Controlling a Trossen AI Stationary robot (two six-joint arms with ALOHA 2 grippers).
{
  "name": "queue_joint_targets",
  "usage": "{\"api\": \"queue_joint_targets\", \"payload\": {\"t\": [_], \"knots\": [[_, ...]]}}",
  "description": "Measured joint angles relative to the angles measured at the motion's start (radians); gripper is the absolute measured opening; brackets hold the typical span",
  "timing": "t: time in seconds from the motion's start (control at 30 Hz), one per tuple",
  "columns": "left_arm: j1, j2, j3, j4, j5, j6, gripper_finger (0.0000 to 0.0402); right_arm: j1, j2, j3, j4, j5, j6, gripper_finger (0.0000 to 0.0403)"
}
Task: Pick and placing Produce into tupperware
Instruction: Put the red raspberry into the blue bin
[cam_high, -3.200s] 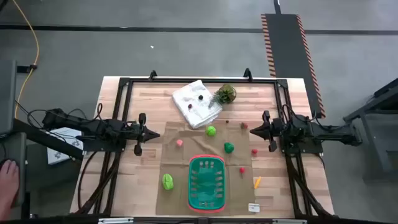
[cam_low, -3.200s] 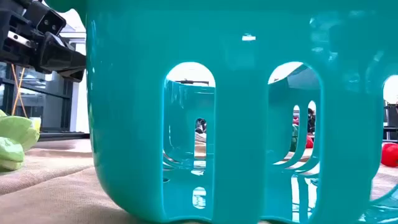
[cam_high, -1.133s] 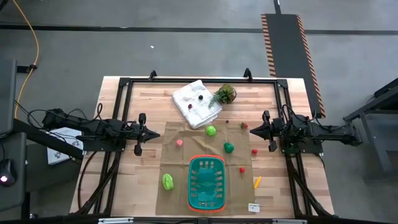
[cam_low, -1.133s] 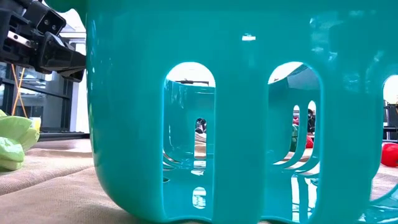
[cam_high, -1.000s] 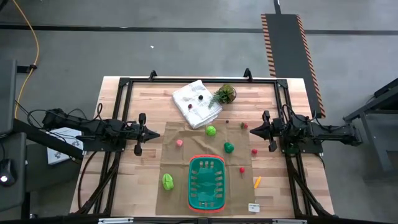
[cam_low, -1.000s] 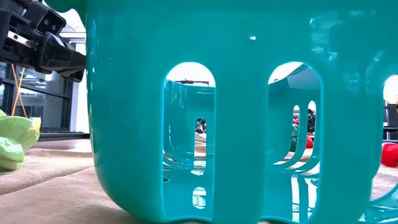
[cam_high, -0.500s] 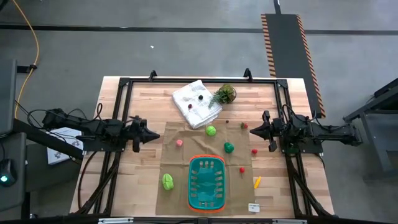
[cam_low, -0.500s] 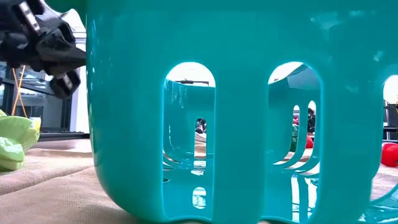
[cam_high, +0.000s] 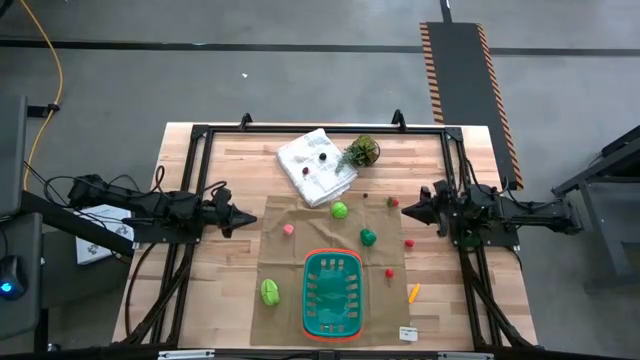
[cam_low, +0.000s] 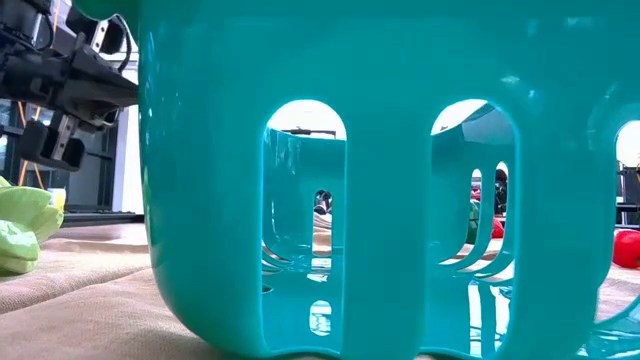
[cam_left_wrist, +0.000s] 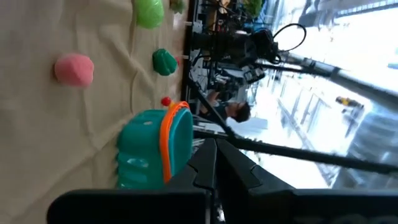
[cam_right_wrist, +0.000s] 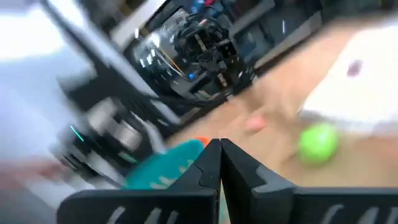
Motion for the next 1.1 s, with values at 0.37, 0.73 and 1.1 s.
{"api": "queue_joint_targets", "payload": {"t": [0.37, 0.73, 1.1], "knots": [[0.000, 0.000, 0.000, -0.006, -0.003, -0.007, 0.0001, 0.000, 0.000, 0.000, -0.001, 0.008, 1.099, 0.0000], [0.000, 0.000, 0.000, -0.009, -0.003, -0.004, 0.0001, 0.000, 0.000, 0.000, -0.009, 0.060, 0.791, 0.0000], [0.000, 0.001, 0.000, -0.009, -0.048, 0.101, 0.0001, -0.001, 0.004, 0.000, 0.112, 0.533, 0.762, 0.0000]]}}
